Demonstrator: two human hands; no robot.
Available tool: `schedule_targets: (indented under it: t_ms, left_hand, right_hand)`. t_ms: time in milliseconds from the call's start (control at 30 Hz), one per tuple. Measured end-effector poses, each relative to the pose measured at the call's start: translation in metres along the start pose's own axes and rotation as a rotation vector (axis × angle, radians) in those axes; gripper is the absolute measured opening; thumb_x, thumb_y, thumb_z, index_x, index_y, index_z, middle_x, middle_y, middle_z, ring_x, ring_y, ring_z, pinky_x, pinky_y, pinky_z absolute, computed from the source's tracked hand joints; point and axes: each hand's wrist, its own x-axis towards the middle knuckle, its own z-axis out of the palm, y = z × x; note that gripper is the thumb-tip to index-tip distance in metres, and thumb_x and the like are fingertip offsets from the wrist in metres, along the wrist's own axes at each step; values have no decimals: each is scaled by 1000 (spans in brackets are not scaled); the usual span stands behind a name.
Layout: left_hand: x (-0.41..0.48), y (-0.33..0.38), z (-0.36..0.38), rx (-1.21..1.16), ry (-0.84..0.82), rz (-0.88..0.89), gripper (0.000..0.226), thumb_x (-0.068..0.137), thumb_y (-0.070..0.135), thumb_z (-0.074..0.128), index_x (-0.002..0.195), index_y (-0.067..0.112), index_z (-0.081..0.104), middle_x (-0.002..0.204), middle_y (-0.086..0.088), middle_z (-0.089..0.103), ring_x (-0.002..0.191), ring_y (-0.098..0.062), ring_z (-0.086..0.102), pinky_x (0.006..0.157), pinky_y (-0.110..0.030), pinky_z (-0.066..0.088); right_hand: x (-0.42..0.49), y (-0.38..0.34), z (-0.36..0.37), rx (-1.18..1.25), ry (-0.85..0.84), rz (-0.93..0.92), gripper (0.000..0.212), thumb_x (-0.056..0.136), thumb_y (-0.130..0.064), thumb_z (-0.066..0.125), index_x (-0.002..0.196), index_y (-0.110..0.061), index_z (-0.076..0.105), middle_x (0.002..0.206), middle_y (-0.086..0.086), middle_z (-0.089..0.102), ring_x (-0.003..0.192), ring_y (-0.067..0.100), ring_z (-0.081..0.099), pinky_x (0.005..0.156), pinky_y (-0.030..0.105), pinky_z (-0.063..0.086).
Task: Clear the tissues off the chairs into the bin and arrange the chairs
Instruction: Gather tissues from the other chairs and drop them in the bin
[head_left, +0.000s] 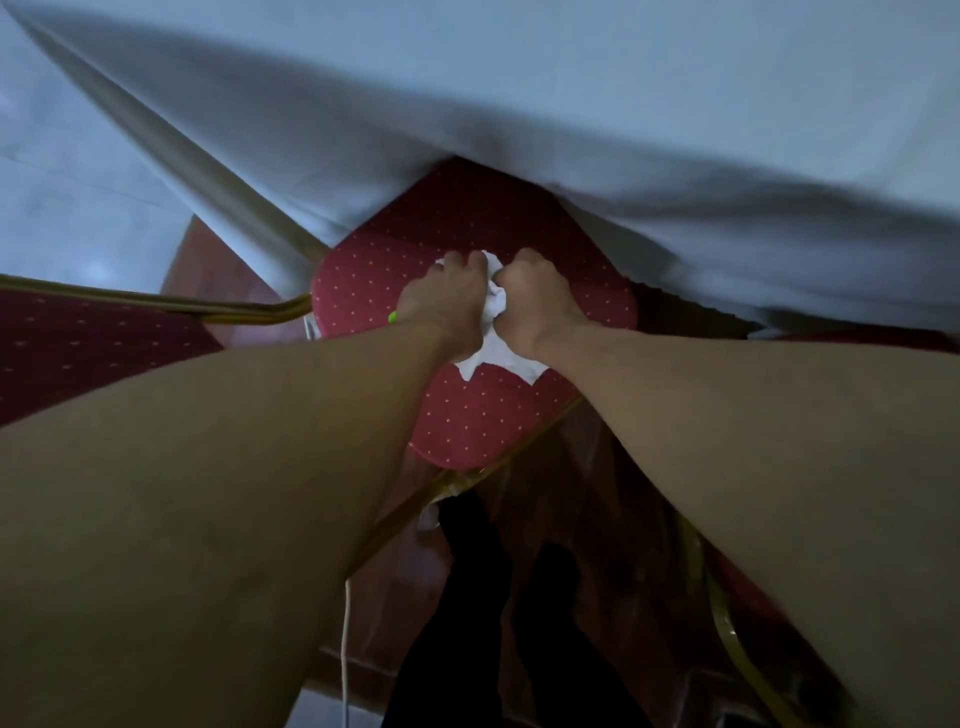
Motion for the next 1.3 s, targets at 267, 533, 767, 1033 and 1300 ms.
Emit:
schedule_targets:
  t_ms: [267,533,767,1033,1300]
  left_hand:
    - [-78,40,-94,-55,140,-41,56,83,25,73,126,12,38,120,-11,46,106,-28,54,75,-40,52]
    - [-159,59,-187,-38,243,-114,56,87,26,67,131,10,36,131,-14,47,117,-32,52,80,-41,51]
    - [-209,46,-238,-61,287,-133,50,85,23,66,125,10,38,123,-13,49,112,-32,53,79,-42,50]
    - [-219,-6,-265,-81,296,-51,38,89,25,60,118,12,39,118,-11,49,107,-29,54,78,-42,50]
    - [-214,-104,-282,-14,232,99,40,89,21,61,121,10,39,120,-12,48,110,-30,54,78,-39,47]
  right_hand:
    - [-72,-29,-108,22,45,-82,27,86,-3,68,113,-5,69,118,13,56,103,29,60,80,31,50]
    - [-132,-83,-197,-31,138,-243,10,88,-8,61,82,-6,69,81,2,45,78,21,53,64,27,34]
    - [-164,-128,-234,34,171,-303,16,82,-10,63,72,-18,54,85,1,45,72,18,48,51,20,27]
    - [-156,-179,-232,63,217,-265,19,84,-10,61,69,-16,51,77,-2,44,67,14,47,52,21,29]
    - [-130,-262,-197,97,283,-108,5,81,-9,64,77,-11,62,79,-2,49,68,11,48,51,19,30]
